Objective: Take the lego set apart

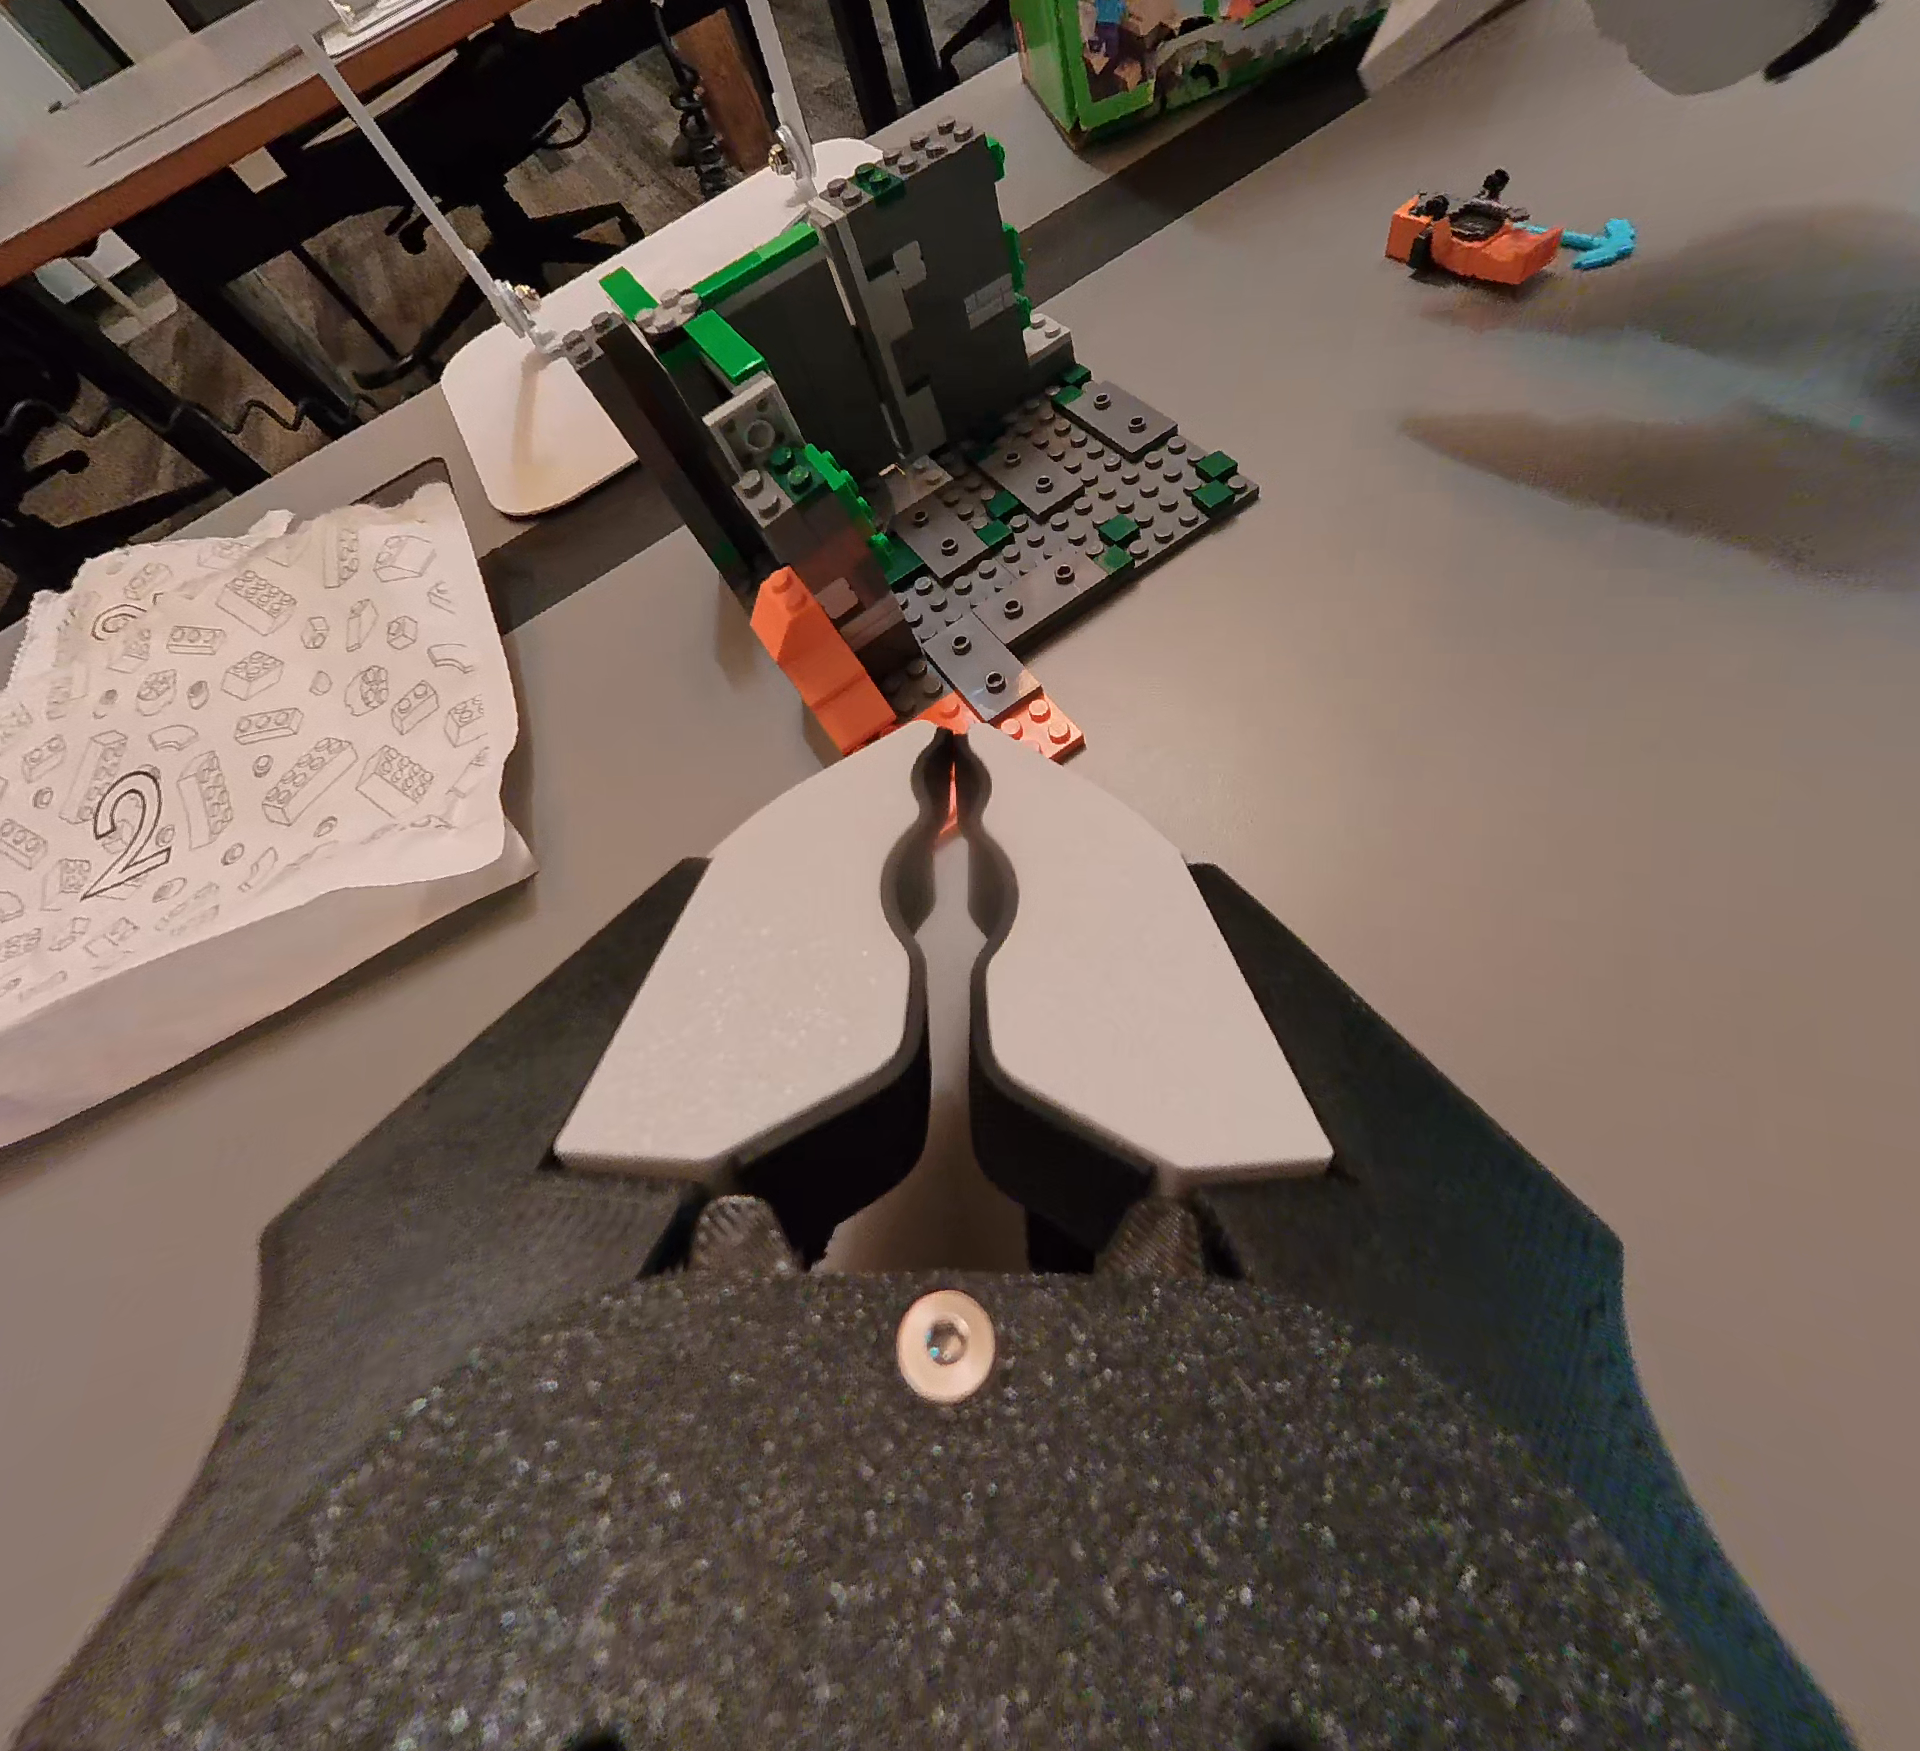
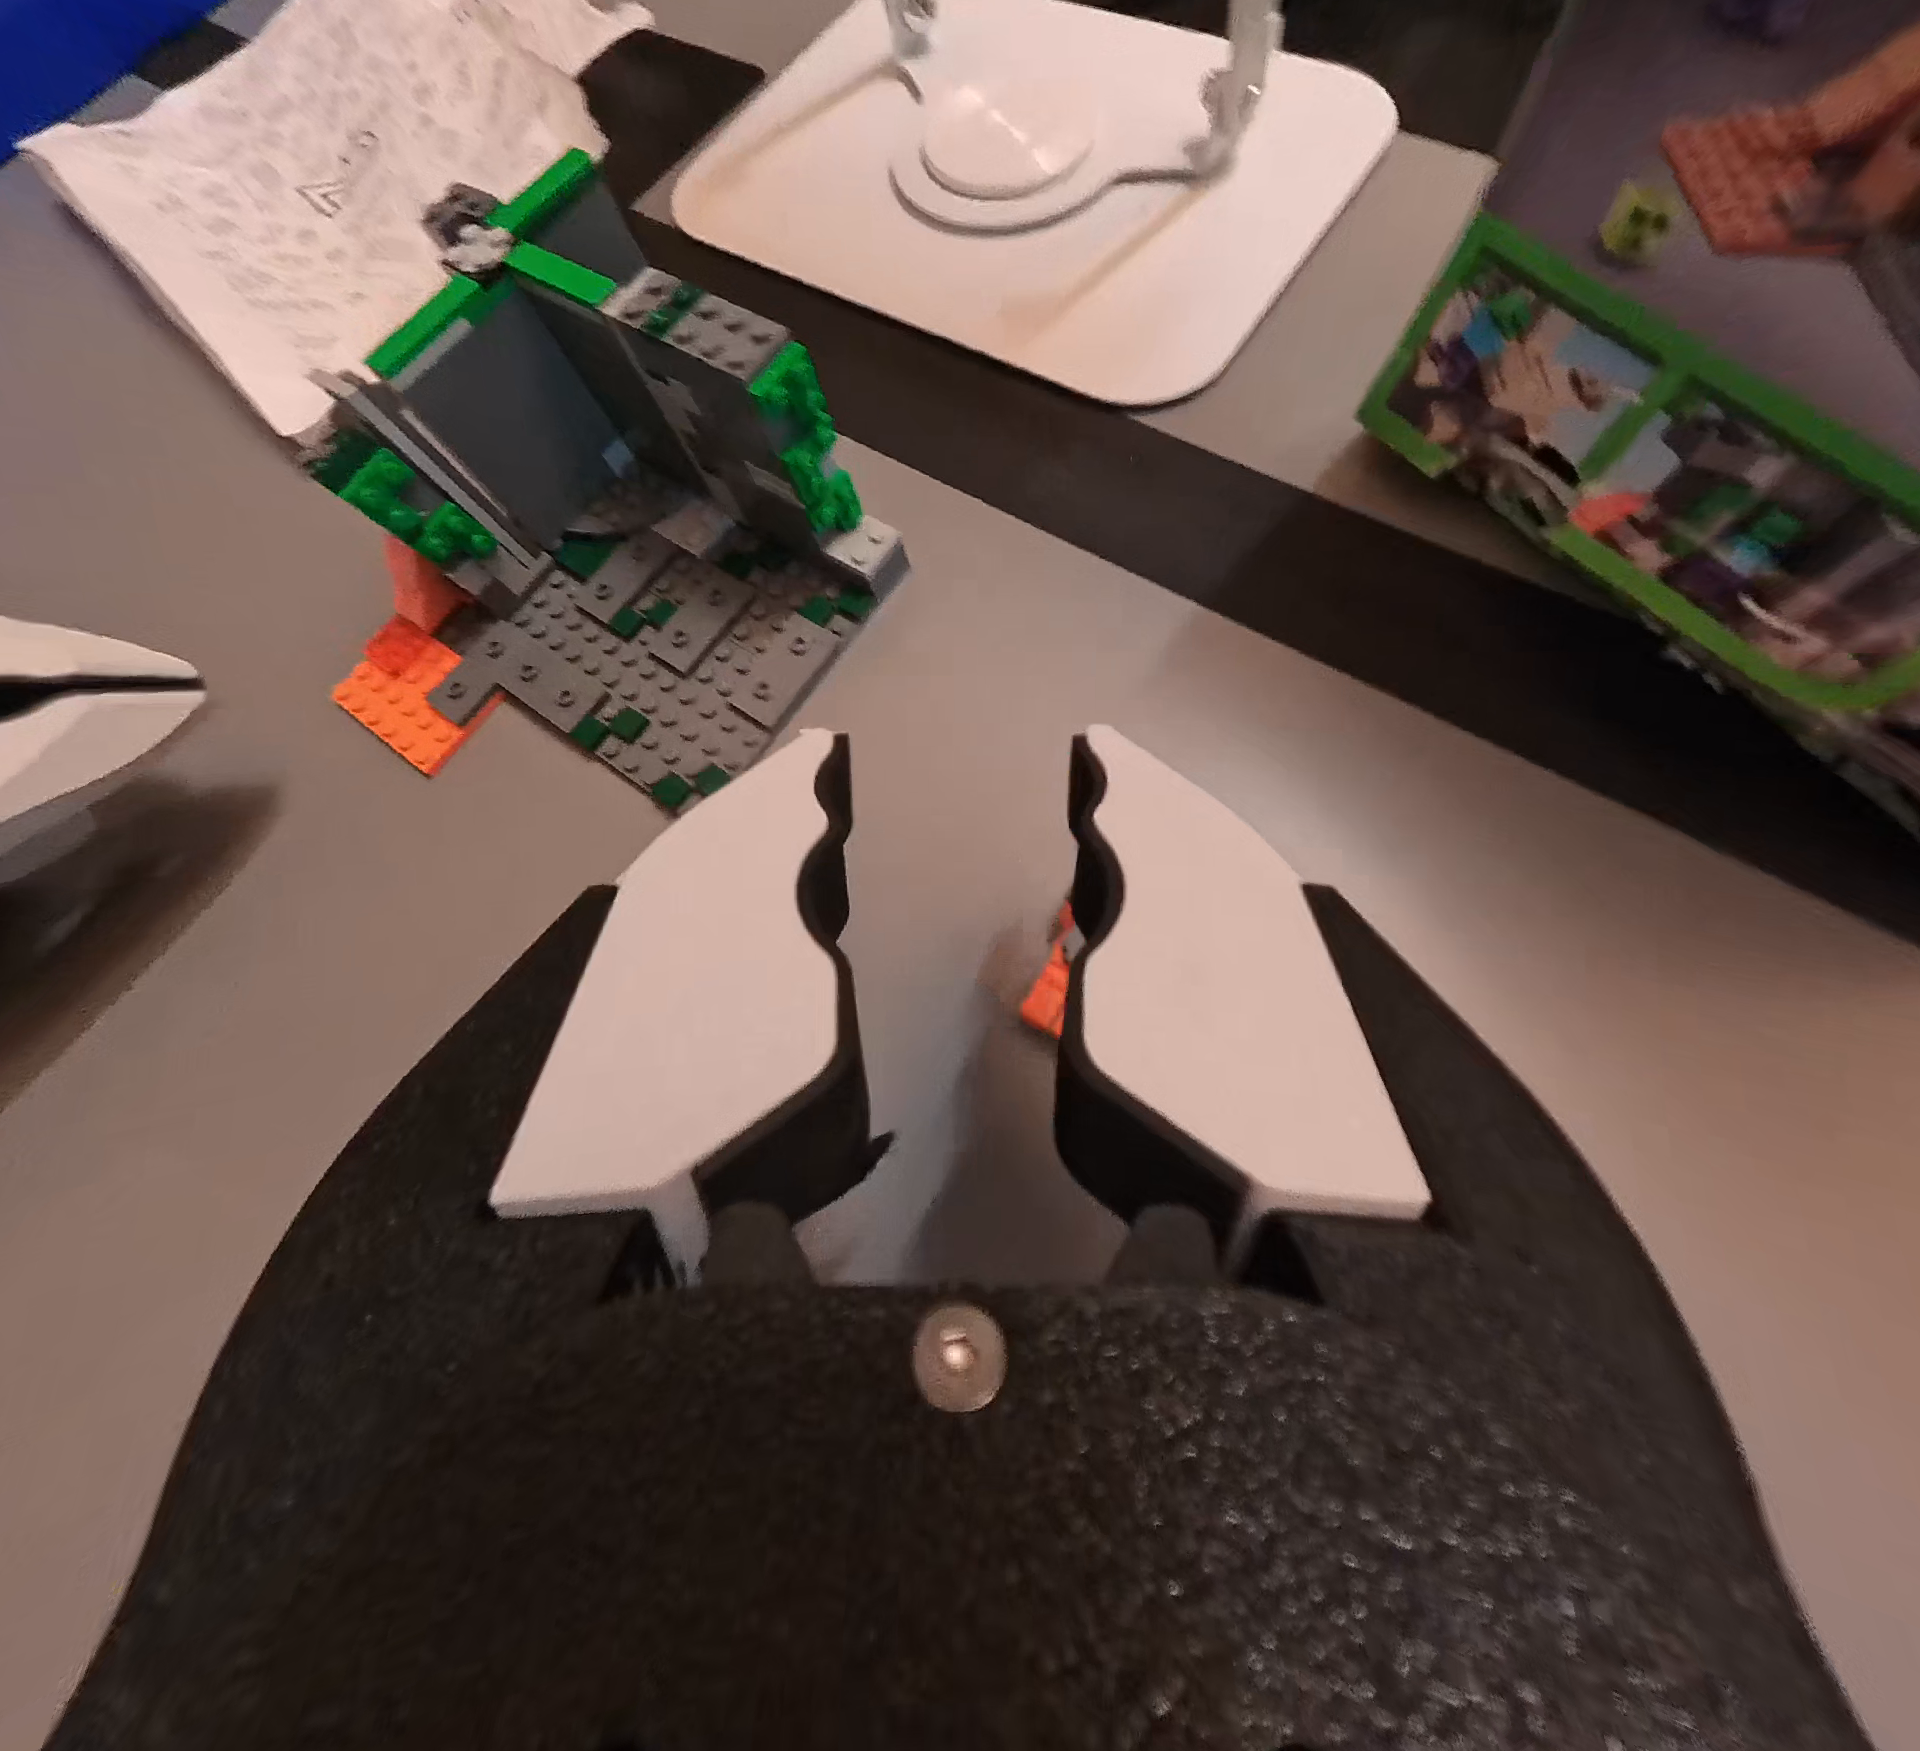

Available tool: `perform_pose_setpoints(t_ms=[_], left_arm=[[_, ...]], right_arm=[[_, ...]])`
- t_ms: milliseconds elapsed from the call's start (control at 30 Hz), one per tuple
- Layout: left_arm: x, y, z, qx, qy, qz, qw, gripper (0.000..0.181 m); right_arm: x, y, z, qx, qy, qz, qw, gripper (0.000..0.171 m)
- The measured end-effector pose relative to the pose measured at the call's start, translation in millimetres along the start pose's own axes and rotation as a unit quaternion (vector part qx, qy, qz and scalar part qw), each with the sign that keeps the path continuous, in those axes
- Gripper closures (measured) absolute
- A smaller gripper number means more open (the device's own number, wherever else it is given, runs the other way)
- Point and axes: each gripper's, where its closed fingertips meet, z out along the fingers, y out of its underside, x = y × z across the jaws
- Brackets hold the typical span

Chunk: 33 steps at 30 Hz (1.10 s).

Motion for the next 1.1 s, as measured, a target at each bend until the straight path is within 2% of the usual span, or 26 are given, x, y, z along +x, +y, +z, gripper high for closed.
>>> perform_pose_setpoints(t_ms=[200, 433, 567, 667, 1100], left_arm=[[0.4, 0.6, -0.5, 0.000, 0.001, 0.001, 1.000, 0.181], [0.6, 0.5, 0.8, 0.001, 0.008, -0.001, 1.000, 0.181], [-5.6, -1.4, -1.0, 0.009, 0.000, -0.011, 1.000, 0.181], [-12.7, -0.9, -1.3, 0.008, -0.010, -0.023, 1.000, 0.181], [-53.0, -19.9, -25.6, 0.062, -0.077, -0.057, 0.993, 0.181]], right_arm=[[-20.6, -16.9, 35.8, -0.014, -0.029, -0.094, 0.995, 0.128], [-30.1, -35.7, 77.8, -0.022, -0.080, -0.163, 0.983, 0.121], [-36.6, -39.6, 89.8, -0.025, -0.107, -0.195, 0.975, 0.121], [-45.1, -40.2, 88.3, -0.024, -0.127, -0.206, 0.970, 0.145], [-79.5, -6.0, 41.6, -0.019, -0.212, -0.244, 0.946, 0.154]])
